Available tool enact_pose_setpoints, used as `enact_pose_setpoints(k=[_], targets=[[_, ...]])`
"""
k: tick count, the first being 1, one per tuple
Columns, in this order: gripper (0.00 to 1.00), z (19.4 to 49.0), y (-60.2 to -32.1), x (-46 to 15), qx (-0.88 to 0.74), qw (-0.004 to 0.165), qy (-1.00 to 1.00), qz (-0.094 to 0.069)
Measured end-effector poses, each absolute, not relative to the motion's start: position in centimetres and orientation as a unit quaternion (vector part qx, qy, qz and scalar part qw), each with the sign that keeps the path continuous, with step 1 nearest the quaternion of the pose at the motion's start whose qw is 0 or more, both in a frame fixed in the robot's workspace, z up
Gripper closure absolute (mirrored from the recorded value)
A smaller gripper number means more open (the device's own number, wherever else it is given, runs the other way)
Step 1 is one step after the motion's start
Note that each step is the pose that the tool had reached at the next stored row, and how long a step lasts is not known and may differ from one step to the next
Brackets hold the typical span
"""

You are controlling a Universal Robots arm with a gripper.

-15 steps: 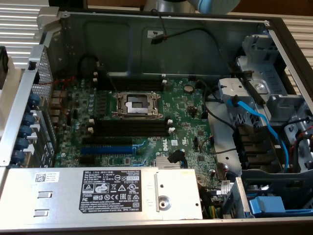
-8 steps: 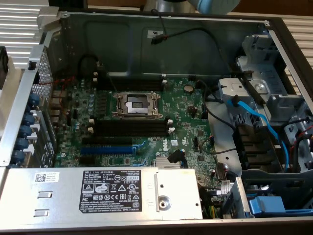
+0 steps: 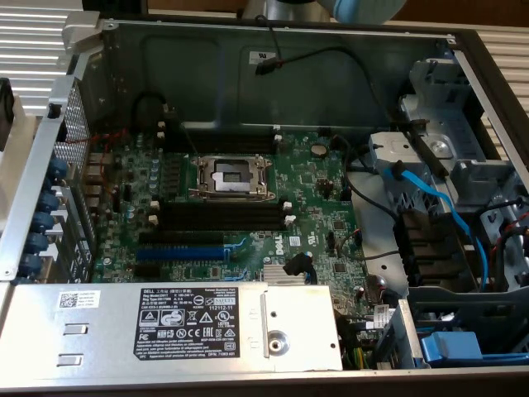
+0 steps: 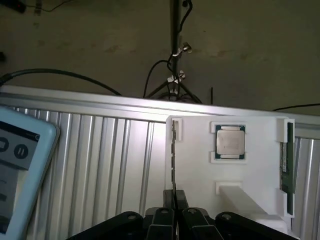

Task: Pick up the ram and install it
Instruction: 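Pick up the ram and move it above insertion slot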

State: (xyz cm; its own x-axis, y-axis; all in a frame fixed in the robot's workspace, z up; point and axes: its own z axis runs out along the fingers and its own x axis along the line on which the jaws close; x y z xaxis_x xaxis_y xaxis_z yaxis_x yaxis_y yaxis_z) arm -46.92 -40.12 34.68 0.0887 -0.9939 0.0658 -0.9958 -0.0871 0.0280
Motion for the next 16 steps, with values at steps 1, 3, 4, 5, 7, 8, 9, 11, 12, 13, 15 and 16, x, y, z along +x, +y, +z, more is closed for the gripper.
enact_pose_setpoints(k=[1,3,4,5,7,8,9,11,12,13,15,16], targets=[[0.87,34.9,-40.1,-46.7,0.737,0.033,-0.675,0.015],[0.87,35.4,-40.1,-46.1,0.737,0.033,-0.675,0.015],[0.87,35.6,-40.2,-45.8,0.737,0.033,-0.675,0.015],[0.87,35.8,-40.2,-45.4,0.737,0.033,-0.675,0.015],[0.87,36.2,-40.2,-44.7,0.737,0.033,-0.675,0.015],[0.87,36.4,-40.2,-44.3,0.737,0.033,-0.675,0.015],[0.87,36.6,-40.3,-44.0,0.737,0.033,-0.675,0.015],[0.87,37.1,-40.3,-43.2,0.737,0.033,-0.675,0.015],[0.87,37.4,-40.4,-42.8,0.737,0.033,-0.675,0.015],[0.87,37.6,-40.4,-42.5,0.737,0.033,-0.675,0.015],[0.87,38.2,-40.5,-41.8,0.737,0.033,-0.675,0.015],[0.87,38.5,-40.5,-41.4,0.737,0.033,-0.675,0.015]])
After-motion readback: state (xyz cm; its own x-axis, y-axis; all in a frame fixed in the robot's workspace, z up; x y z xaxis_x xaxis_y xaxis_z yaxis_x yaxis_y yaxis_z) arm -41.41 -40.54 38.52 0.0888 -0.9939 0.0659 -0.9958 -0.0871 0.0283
